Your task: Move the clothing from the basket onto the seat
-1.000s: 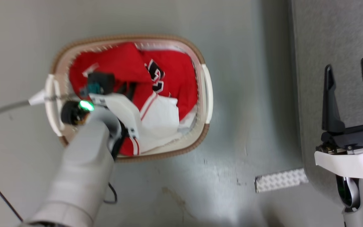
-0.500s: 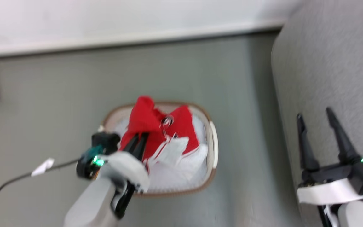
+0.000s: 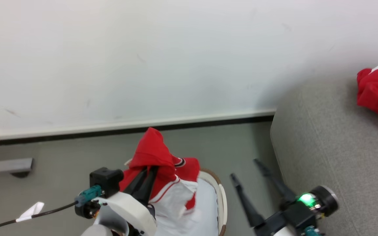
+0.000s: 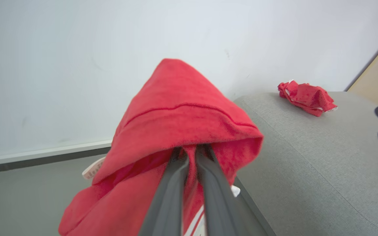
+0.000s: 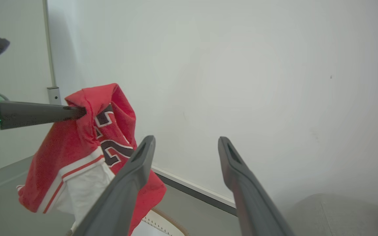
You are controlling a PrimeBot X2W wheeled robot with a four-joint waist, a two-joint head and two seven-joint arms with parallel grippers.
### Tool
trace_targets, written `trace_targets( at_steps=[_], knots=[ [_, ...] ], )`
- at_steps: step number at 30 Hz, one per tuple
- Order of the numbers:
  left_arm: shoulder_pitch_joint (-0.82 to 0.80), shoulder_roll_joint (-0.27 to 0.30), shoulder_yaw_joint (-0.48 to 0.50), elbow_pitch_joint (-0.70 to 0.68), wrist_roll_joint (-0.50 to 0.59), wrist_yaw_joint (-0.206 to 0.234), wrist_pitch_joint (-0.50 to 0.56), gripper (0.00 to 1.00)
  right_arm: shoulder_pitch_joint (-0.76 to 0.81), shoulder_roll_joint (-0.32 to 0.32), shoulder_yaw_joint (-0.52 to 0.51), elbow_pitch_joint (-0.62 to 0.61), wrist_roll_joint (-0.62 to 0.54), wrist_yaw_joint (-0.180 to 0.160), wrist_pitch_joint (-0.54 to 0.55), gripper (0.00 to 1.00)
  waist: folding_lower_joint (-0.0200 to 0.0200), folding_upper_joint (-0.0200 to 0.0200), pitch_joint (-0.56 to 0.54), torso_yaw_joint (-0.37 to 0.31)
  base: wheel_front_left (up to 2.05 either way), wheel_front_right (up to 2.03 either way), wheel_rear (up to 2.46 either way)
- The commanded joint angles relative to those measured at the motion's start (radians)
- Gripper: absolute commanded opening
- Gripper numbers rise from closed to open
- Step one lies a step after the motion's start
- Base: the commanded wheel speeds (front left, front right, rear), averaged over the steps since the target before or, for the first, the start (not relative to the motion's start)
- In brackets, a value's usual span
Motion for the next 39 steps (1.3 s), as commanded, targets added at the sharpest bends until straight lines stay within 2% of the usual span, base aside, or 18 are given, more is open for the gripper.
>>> trace_targets(
  at_steps=[1,7,12,21,24,29,33,34,35,39],
  knots=[
    [0.034,0.018,-0.002,-0.060,-0.004,0.016,0.026,0.00,-0.017,-0.008,0.051,0.008,-0.004,-0.003,0.001,1.00,0.0005,-0.0001,-0.049,-0.003,0.00,0.00,0.00],
    [0.074,0.041,-0.033,-0.227,0.018,0.051,0.096,0.00,-0.089,-0.051,0.245,0.021,-0.019,-0.003,0.001,1.00,0.0005,-0.0001,-0.058,-0.008,0.00,0.00,0.00],
    [0.080,0.038,-0.078,-0.305,0.038,0.049,0.134,0.00,-0.148,-0.066,0.343,0.048,-0.014,-0.003,0.001,1.00,0.0005,-0.0001,-0.059,-0.009,0.00,0.00,0.00],
    [0.086,0.039,-0.124,-0.365,0.054,0.051,0.172,0.00,-0.186,-0.081,0.335,0.069,-0.037,-0.003,0.001,1.00,0.0005,-0.0001,-0.065,0.000,0.00,0.00,0.00],
    [0.091,0.045,-0.138,-0.383,0.048,0.037,0.183,0.00,-0.182,-0.086,0.318,0.077,-0.028,-0.003,0.001,1.00,0.0005,-0.0001,-0.067,0.002,0.00,0.00,0.00],
    [0.096,0.054,-0.154,-0.409,0.030,0.023,0.205,0.00,-0.181,-0.088,0.313,0.098,0.001,-0.003,0.001,1.00,0.0005,-0.0001,-0.071,0.004,0.00,0.00,0.00],
    [0.095,0.053,-0.161,-0.424,0.018,0.013,0.211,0.00,-0.179,-0.087,0.353,0.144,0.063,-0.003,0.001,1.00,0.0005,-0.0001,-0.071,0.005,0.00,0.00,0.00],
    [0.095,0.052,-0.163,-0.425,0.017,0.012,0.212,0.00,-0.182,-0.086,0.370,0.154,0.085,-0.003,0.001,0.36,0.0005,-0.0001,-0.071,0.006,0.00,0.00,0.00],
    [0.096,0.051,-0.164,-0.425,0.014,0.012,0.212,0.00,-0.189,-0.084,0.374,0.156,0.111,-0.003,0.001,0.00,0.0005,-0.0001,-0.070,0.006,0.00,0.00,0.00],
    [0.101,0.056,-0.159,-0.404,0.014,0.025,0.208,0.00,-0.193,-0.076,0.333,0.136,0.180,-0.003,0.001,0.00,0.0005,-0.0001,-0.064,0.003,0.00,0.00,0.00]
  ],
)
